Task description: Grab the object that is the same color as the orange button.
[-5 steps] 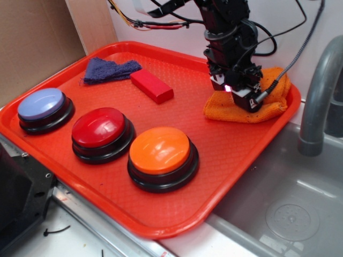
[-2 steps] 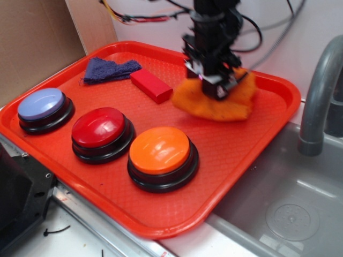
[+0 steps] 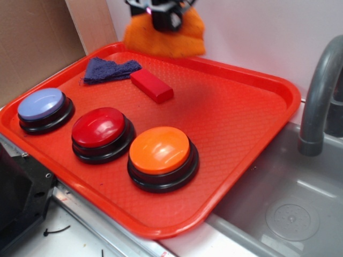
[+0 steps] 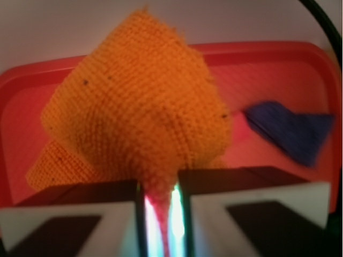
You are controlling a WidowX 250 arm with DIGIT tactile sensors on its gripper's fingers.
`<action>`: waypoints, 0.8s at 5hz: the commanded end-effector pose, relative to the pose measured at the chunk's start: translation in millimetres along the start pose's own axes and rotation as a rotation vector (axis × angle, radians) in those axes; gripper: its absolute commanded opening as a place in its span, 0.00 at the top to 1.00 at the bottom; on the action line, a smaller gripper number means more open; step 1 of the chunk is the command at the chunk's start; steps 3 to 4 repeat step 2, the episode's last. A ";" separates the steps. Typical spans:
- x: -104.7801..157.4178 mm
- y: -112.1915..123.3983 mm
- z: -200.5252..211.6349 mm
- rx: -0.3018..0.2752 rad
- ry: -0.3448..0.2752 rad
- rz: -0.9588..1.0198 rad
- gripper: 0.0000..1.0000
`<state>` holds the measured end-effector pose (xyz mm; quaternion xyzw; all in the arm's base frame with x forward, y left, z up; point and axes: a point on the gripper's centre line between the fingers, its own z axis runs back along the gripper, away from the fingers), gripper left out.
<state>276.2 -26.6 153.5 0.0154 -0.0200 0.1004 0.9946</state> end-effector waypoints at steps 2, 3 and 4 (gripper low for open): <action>-34.5 38.8 67.5 -0.033 -0.141 0.184 1.00; -34.5 38.8 67.5 -0.033 -0.141 0.184 1.00; -34.5 38.8 67.5 -0.033 -0.141 0.184 1.00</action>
